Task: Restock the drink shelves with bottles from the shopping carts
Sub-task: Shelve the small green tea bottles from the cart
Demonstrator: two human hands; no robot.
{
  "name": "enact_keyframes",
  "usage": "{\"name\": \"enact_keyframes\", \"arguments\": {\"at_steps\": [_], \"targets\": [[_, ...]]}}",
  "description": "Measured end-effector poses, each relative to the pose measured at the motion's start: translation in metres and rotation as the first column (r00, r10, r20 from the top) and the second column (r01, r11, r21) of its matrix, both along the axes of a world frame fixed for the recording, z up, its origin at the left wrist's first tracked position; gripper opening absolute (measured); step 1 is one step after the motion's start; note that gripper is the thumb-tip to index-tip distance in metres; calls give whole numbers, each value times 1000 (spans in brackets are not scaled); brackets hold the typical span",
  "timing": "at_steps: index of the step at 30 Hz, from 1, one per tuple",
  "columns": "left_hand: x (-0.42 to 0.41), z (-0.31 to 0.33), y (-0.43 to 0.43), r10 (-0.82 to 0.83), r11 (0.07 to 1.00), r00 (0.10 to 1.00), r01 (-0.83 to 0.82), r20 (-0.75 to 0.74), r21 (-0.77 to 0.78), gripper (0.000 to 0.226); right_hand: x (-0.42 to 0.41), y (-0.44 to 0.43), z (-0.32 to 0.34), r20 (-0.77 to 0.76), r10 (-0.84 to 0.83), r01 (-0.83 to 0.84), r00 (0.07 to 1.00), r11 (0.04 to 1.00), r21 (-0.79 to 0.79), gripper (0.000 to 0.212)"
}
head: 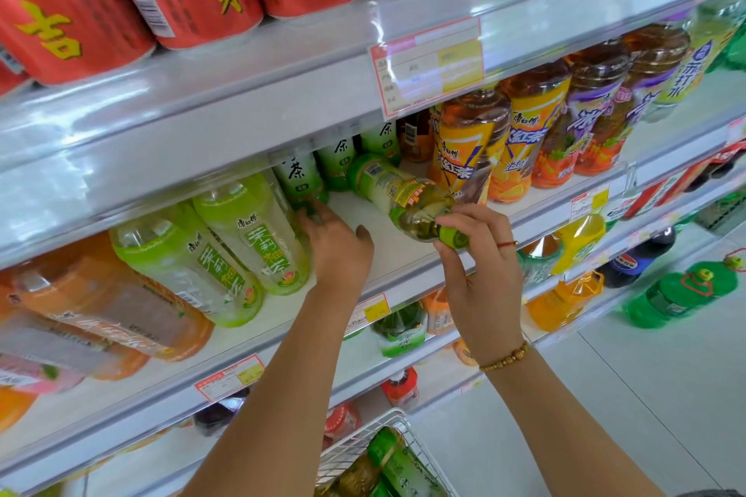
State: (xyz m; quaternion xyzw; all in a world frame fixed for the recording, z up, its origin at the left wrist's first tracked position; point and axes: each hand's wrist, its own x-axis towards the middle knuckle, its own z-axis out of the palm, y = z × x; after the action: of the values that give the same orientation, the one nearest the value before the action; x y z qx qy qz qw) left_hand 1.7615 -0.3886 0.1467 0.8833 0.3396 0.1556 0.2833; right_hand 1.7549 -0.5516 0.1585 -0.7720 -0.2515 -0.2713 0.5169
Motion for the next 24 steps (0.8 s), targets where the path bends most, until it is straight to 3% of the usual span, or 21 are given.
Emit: {"name": "enact_keyframes", "arguments": {"at_steps": [4, 8, 11, 14, 16, 20, 24], "targets": [[10, -1, 12, 2, 999, 999, -1, -47, 37, 74, 0, 0, 3, 4, 1, -1, 1000, 1000, -1, 24], [11, 7, 17, -6, 999, 999, 4, -44, -47, 65, -2, -1, 10, -9, 31, -31, 999, 999, -20, 25], [-5, 25, 7, -221, 974, 975, 220, -17, -45, 75, -4, -5, 25, 14, 68, -68, 998, 997, -45, 26], [-26, 50, -3, -525, 849, 846, 528, 87, -8, 104, -3, -18, 47, 73, 166, -157, 983, 981, -115, 27], [-31, 64, -2, -626, 776, 772, 630, 114, -5, 105, -3, -23, 62, 79, 240, -224, 968, 959, -176, 28], [-34, 69, 2, -536, 821, 819, 562, 206, -99, 79, -5, -15, 79, 122, 295, -261, 948, 937, -233, 31], [-23, 59, 4, -315, 925, 897, 364, 310, -112, 69, 1, 4, 76, -19, 220, -221, 975, 975, -31, 38]]}}
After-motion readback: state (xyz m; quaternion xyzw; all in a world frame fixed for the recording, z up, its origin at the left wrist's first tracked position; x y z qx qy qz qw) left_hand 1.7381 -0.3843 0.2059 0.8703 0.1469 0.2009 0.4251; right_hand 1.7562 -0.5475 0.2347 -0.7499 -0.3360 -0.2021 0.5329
